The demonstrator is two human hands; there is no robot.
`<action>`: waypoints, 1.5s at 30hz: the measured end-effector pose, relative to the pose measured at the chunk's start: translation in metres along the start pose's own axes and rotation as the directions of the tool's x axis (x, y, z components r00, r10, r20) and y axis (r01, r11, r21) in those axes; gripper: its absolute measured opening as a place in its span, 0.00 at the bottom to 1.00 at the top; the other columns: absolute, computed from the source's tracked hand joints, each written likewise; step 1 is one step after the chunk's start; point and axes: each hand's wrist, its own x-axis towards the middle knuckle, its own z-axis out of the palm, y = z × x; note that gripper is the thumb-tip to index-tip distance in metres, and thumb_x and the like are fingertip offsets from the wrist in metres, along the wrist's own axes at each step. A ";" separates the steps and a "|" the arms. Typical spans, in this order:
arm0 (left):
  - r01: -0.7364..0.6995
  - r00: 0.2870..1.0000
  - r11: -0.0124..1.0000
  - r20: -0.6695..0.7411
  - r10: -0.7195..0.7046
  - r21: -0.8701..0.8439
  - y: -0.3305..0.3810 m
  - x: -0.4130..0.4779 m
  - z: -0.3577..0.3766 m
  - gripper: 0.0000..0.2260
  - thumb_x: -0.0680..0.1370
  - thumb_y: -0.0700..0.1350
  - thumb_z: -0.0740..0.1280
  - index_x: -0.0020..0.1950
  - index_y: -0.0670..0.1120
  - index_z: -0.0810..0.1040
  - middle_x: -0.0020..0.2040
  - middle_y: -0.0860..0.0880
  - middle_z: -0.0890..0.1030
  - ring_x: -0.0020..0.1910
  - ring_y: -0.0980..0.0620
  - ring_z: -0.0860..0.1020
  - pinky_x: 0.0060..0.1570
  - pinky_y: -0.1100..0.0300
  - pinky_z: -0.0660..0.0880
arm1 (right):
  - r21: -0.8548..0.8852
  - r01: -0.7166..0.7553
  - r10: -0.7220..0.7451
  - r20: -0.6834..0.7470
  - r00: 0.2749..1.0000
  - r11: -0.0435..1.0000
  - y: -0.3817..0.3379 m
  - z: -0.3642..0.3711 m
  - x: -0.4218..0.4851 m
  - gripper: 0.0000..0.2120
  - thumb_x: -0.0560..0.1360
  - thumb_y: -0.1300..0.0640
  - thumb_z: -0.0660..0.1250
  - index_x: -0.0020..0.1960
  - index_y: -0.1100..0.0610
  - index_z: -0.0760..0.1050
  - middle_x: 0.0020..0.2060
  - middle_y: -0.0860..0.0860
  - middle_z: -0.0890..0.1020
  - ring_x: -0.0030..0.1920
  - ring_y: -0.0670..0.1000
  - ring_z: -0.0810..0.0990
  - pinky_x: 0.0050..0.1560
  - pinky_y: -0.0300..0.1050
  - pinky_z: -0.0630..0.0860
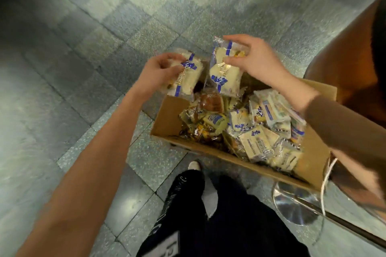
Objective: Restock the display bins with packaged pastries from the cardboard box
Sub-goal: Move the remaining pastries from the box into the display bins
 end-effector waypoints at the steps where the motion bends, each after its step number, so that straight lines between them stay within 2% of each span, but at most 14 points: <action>1: -0.011 1.000 1.000 -0.018 0.011 0.017 0.007 -0.012 -0.002 0.08 0.76 0.44 0.72 0.53 0.54 0.83 0.39 0.40 0.76 0.38 0.46 0.74 0.40 0.54 0.75 | 0.014 0.017 -0.017 0.020 1.000 1.000 -0.008 -0.001 -0.002 0.26 0.73 0.56 0.74 0.69 0.47 0.72 0.70 0.47 0.73 0.69 0.45 0.69 0.69 0.41 0.64; 6: -0.009 0.981 0.999 -0.194 0.015 0.031 0.025 -0.083 -0.002 0.09 0.78 0.39 0.70 0.56 0.50 0.80 0.41 0.42 0.76 0.38 0.48 0.74 0.42 0.56 0.74 | 0.055 0.168 -0.175 0.170 0.970 0.984 -0.038 0.000 -0.017 0.26 0.73 0.57 0.74 0.69 0.47 0.72 0.70 0.48 0.72 0.65 0.42 0.68 0.66 0.44 0.68; 10: 0.006 0.941 1.000 -0.337 -0.006 0.000 0.019 -0.153 0.003 0.10 0.78 0.40 0.69 0.56 0.54 0.79 0.44 0.45 0.77 0.39 0.51 0.75 0.42 0.56 0.74 | 0.108 0.250 -0.271 0.292 0.917 0.962 -0.066 0.015 -0.036 0.25 0.73 0.59 0.73 0.68 0.47 0.72 0.69 0.51 0.72 0.66 0.49 0.72 0.66 0.53 0.74; 13: 0.043 0.869 0.998 -0.492 -0.059 -0.044 0.014 -0.210 -0.003 0.15 0.78 0.37 0.67 0.61 0.52 0.76 0.36 0.56 0.74 0.30 0.60 0.71 0.34 0.64 0.72 | 0.149 0.327 -0.359 0.371 0.856 0.933 -0.095 0.040 -0.050 0.24 0.74 0.60 0.72 0.68 0.49 0.72 0.68 0.50 0.72 0.61 0.45 0.73 0.58 0.41 0.77; 15: 0.077 0.816 0.995 -0.570 -0.103 -0.069 0.012 -0.249 -0.011 0.18 0.78 0.36 0.67 0.64 0.53 0.75 0.37 0.50 0.72 0.30 0.57 0.71 0.30 0.64 0.72 | 0.165 0.391 -0.423 0.422 0.802 0.905 -0.115 0.063 -0.059 0.25 0.73 0.60 0.73 0.68 0.50 0.73 0.67 0.50 0.73 0.61 0.45 0.73 0.55 0.36 0.75; 17: 0.103 0.756 0.990 -0.638 -0.144 -0.101 0.008 -0.291 -0.015 0.21 0.77 0.36 0.66 0.66 0.55 0.73 0.38 0.45 0.70 0.31 0.53 0.71 0.29 0.62 0.72 | 0.196 0.427 -0.466 0.488 0.738 0.883 -0.133 0.091 -0.072 0.25 0.72 0.60 0.74 0.68 0.50 0.73 0.64 0.50 0.75 0.62 0.48 0.74 0.57 0.43 0.76; 20: 0.129 0.644 0.976 -0.733 -0.218 -0.177 -0.003 -0.360 -0.014 0.20 0.77 0.36 0.66 0.65 0.54 0.74 0.37 0.43 0.70 0.30 0.54 0.71 0.29 0.63 0.71 | 0.247 0.467 -0.515 0.581 0.630 0.849 -0.160 0.133 -0.103 0.25 0.71 0.59 0.75 0.66 0.48 0.74 0.60 0.46 0.75 0.60 0.46 0.74 0.60 0.45 0.75; 23: 0.103 0.533 0.957 -0.797 -0.283 -0.271 -0.014 -0.431 -0.002 0.12 0.78 0.43 0.69 0.60 0.55 0.77 0.49 0.39 0.80 0.42 0.47 0.80 0.38 0.57 0.75 | 0.291 0.517 -0.561 0.653 0.508 0.805 -0.188 0.172 -0.143 0.25 0.71 0.58 0.76 0.66 0.48 0.74 0.63 0.47 0.75 0.63 0.46 0.72 0.61 0.42 0.71; 28: 0.057 0.338 0.932 -0.871 -0.356 -0.358 -0.030 -0.555 0.032 0.10 0.78 0.41 0.69 0.59 0.47 0.77 0.43 0.51 0.79 0.34 0.59 0.75 0.32 0.65 0.69 | 0.377 0.532 -0.592 0.740 0.319 0.758 -0.231 0.233 -0.242 0.23 0.71 0.59 0.75 0.65 0.51 0.75 0.59 0.53 0.76 0.58 0.49 0.75 0.42 0.30 0.77; 30: 0.048 0.289 0.925 -0.881 -0.375 -0.378 -0.036 -0.608 0.050 0.11 0.78 0.40 0.69 0.59 0.48 0.77 0.38 0.54 0.78 0.32 0.58 0.73 0.31 0.64 0.68 | 0.419 0.511 -0.589 0.775 0.230 0.751 -0.243 0.256 -0.290 0.23 0.72 0.61 0.75 0.64 0.51 0.75 0.57 0.55 0.77 0.55 0.51 0.77 0.38 0.34 0.79; 36: 0.022 0.055 0.898 -0.897 -0.439 -0.439 -0.047 -0.769 0.130 0.23 0.76 0.36 0.70 0.67 0.53 0.72 0.50 0.46 0.78 0.39 0.55 0.80 0.36 0.62 0.78 | 0.513 0.502 -0.594 0.805 0.001 0.696 -0.259 0.306 -0.459 0.21 0.72 0.61 0.74 0.63 0.52 0.74 0.45 0.48 0.81 0.46 0.49 0.81 0.36 0.38 0.79; 40: 0.031 -0.091 0.873 -0.872 -0.482 -0.486 -0.044 -0.880 0.197 0.22 0.75 0.33 0.71 0.62 0.55 0.76 0.52 0.42 0.79 0.43 0.50 0.80 0.36 0.59 0.79 | 0.586 0.495 -0.586 0.791 -0.176 0.642 -0.258 0.328 -0.579 0.20 0.72 0.61 0.74 0.61 0.50 0.74 0.46 0.54 0.83 0.47 0.53 0.83 0.44 0.49 0.82; 42: 0.047 -0.141 0.856 -0.852 -0.504 -0.514 -0.039 -0.932 0.234 0.21 0.75 0.33 0.70 0.62 0.53 0.77 0.52 0.43 0.79 0.45 0.51 0.80 0.38 0.59 0.80 | 0.630 0.474 -0.588 0.767 -0.257 0.615 -0.257 0.335 -0.641 0.21 0.72 0.61 0.74 0.61 0.51 0.74 0.45 0.55 0.83 0.45 0.51 0.83 0.43 0.45 0.81; 45: 0.070 -0.249 0.825 -0.811 -0.529 -0.560 -0.031 -0.999 0.292 0.20 0.75 0.34 0.69 0.61 0.54 0.78 0.53 0.45 0.78 0.44 0.54 0.80 0.34 0.62 0.79 | 0.673 0.433 -0.581 0.738 -0.344 0.599 -0.253 0.342 -0.726 0.21 0.71 0.64 0.74 0.63 0.56 0.76 0.40 0.48 0.80 0.37 0.39 0.79 0.35 0.32 0.76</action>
